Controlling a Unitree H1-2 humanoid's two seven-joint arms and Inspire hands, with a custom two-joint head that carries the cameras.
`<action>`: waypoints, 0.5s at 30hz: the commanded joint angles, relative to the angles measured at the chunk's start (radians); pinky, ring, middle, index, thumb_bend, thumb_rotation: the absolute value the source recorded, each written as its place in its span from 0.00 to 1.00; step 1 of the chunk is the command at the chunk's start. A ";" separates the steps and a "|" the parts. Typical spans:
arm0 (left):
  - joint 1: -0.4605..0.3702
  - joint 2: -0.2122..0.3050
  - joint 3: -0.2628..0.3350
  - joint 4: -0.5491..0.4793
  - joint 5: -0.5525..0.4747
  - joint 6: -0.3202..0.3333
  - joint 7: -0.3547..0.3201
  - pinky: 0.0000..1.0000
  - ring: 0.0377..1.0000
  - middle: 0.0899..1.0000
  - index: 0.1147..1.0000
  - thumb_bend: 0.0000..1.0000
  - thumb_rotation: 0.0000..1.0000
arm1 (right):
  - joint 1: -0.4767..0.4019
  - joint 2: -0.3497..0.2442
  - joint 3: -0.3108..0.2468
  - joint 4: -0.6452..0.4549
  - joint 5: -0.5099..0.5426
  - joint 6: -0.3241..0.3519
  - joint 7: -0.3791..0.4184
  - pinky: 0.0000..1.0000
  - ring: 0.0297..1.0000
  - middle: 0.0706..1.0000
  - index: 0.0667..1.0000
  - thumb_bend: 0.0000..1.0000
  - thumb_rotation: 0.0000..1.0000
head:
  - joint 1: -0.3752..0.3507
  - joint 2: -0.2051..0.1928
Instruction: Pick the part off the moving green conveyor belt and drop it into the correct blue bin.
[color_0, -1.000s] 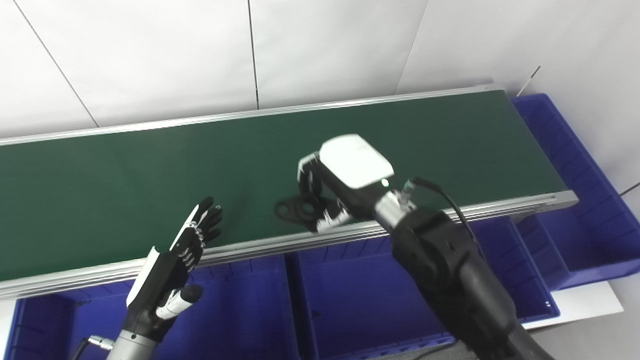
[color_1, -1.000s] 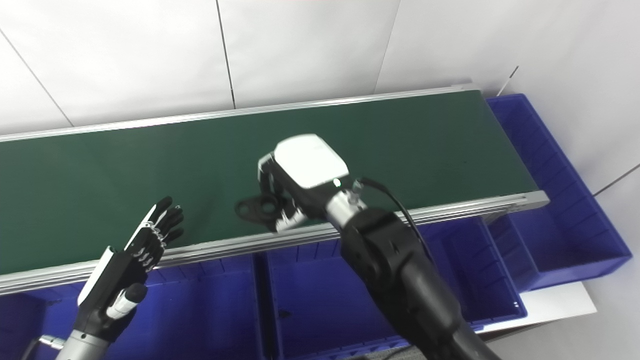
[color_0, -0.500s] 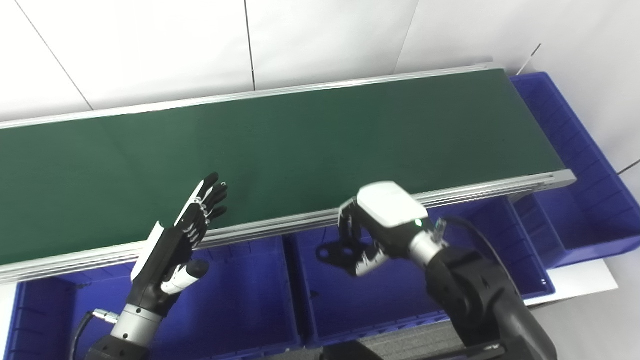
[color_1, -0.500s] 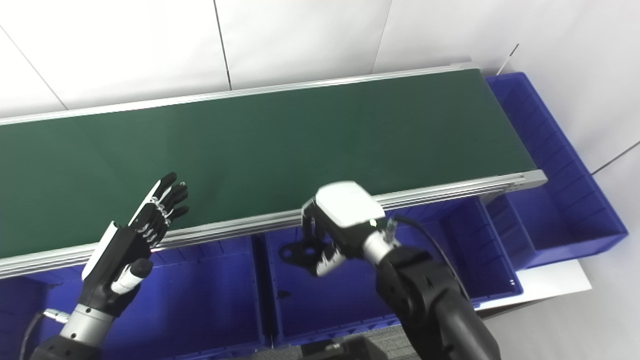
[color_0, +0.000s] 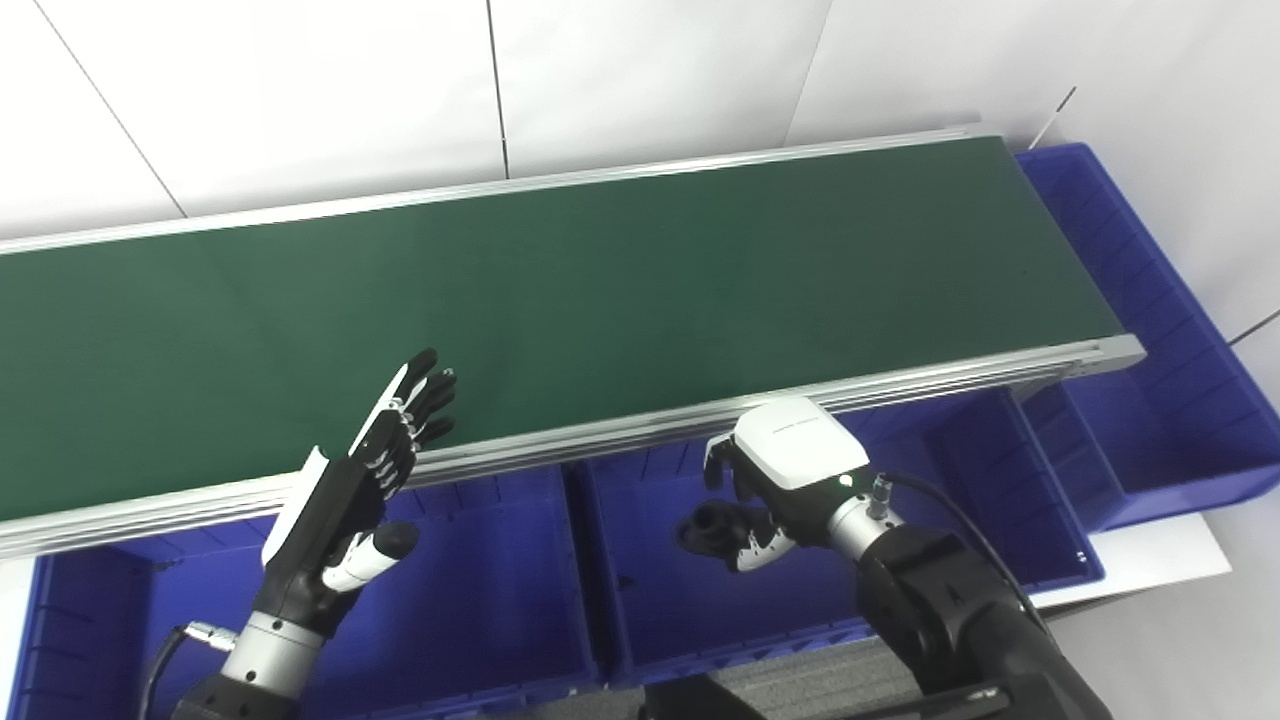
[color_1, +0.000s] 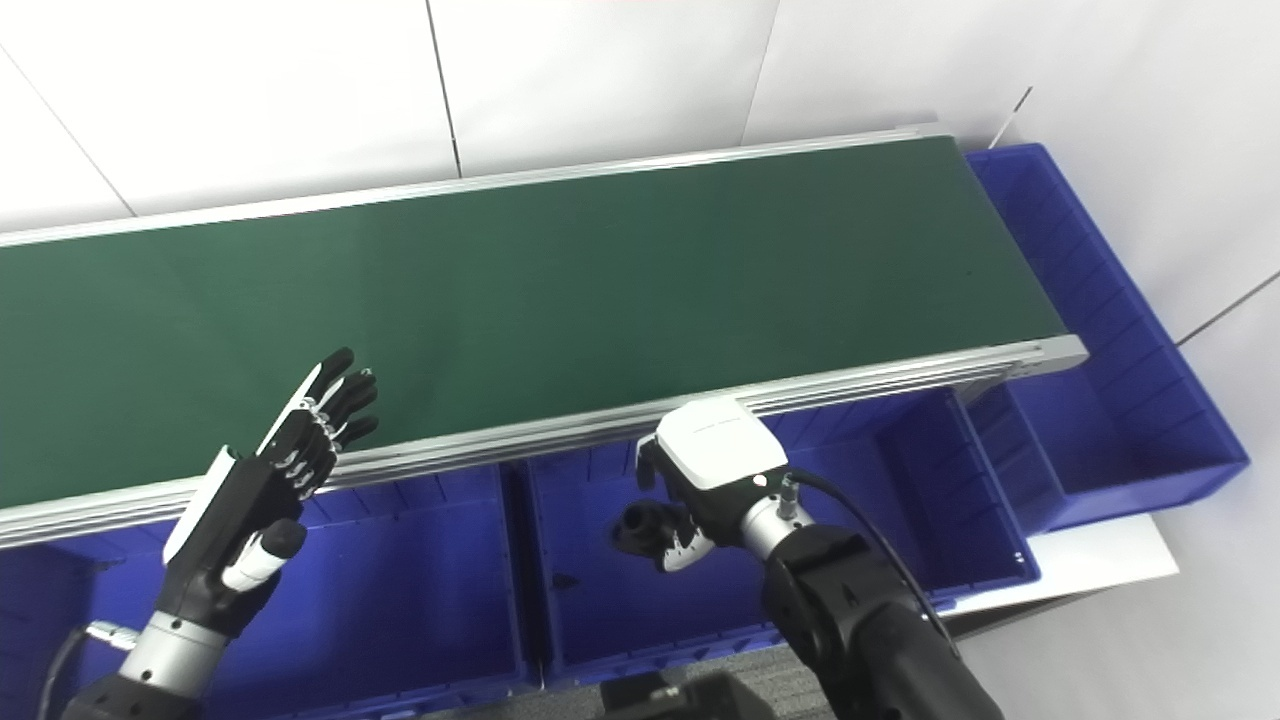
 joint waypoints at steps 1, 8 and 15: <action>-0.005 -0.011 -0.004 -0.029 0.012 -0.019 0.007 0.91 0.95 0.95 1.00 0.90 0.84 | -0.005 -0.009 -0.007 -0.025 -0.017 -0.032 -0.003 0.87 0.90 0.93 0.89 0.99 0.82 | 0.000 -0.001; 0.001 -0.025 -0.009 -0.031 0.019 -0.015 0.008 0.92 0.96 0.95 1.00 0.90 0.84 | 0.005 -0.017 -0.017 -0.031 0.010 -0.048 -0.021 1.00 0.99 1.00 0.94 1.00 0.95 | 0.024 -0.010; 0.013 -0.037 -0.012 -0.023 0.026 -0.029 0.011 0.93 0.96 0.95 1.00 0.90 0.83 | 0.033 0.010 -0.060 -0.034 0.250 -0.148 -0.222 0.72 0.81 0.86 0.89 1.00 0.95 | 0.082 -0.031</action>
